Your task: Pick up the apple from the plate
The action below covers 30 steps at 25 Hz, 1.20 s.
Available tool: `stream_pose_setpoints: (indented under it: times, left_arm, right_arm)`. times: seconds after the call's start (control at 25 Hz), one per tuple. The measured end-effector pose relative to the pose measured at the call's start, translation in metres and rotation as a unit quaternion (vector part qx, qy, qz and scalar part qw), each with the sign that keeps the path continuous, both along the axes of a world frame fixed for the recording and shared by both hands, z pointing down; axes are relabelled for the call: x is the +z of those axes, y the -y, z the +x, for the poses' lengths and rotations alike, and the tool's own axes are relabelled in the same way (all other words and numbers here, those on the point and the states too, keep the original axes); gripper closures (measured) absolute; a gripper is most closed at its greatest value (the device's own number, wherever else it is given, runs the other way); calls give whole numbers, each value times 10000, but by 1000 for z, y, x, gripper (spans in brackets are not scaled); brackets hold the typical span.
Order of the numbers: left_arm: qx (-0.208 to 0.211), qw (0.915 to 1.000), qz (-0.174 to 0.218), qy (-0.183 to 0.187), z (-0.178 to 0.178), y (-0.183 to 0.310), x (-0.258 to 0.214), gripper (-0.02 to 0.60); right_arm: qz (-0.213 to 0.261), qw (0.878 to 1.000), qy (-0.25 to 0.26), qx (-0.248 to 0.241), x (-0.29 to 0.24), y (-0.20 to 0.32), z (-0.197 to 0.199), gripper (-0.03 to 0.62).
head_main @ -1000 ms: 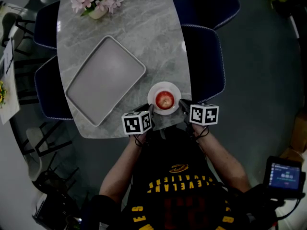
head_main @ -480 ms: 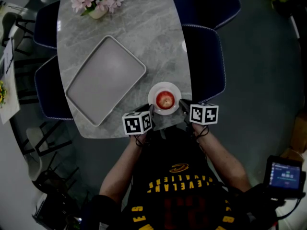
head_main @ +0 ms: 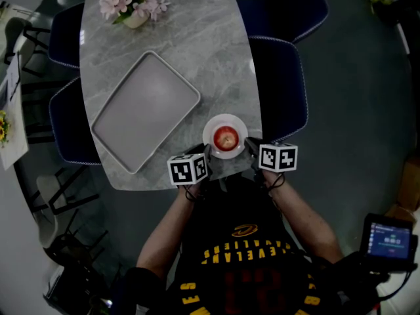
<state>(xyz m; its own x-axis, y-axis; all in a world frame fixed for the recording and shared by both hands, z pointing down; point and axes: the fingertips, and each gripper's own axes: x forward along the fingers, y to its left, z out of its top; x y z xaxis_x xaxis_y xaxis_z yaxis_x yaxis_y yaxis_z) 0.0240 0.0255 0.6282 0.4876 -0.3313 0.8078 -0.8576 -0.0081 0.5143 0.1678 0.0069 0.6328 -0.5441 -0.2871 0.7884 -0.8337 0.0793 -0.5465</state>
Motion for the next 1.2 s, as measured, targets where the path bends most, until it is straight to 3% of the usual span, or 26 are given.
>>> stream_pose_setpoints:
  times: [0.24, 0.88, 1.2]
  left_arm:
    - [-41, 9994, 144, 303, -5, 2, 1, 518]
    - [-214, 9980, 368, 462, -20, 6, -4, 518]
    - [-397, 9957, 716, 425, -31, 11, -31, 518]
  right_arm:
    - [27, 10000, 12, -26, 3, 1, -1, 553]
    - [92, 9999, -58, -63, 8, 5, 1, 553]
    - [396, 9992, -81, -61, -4, 14, 12, 553]
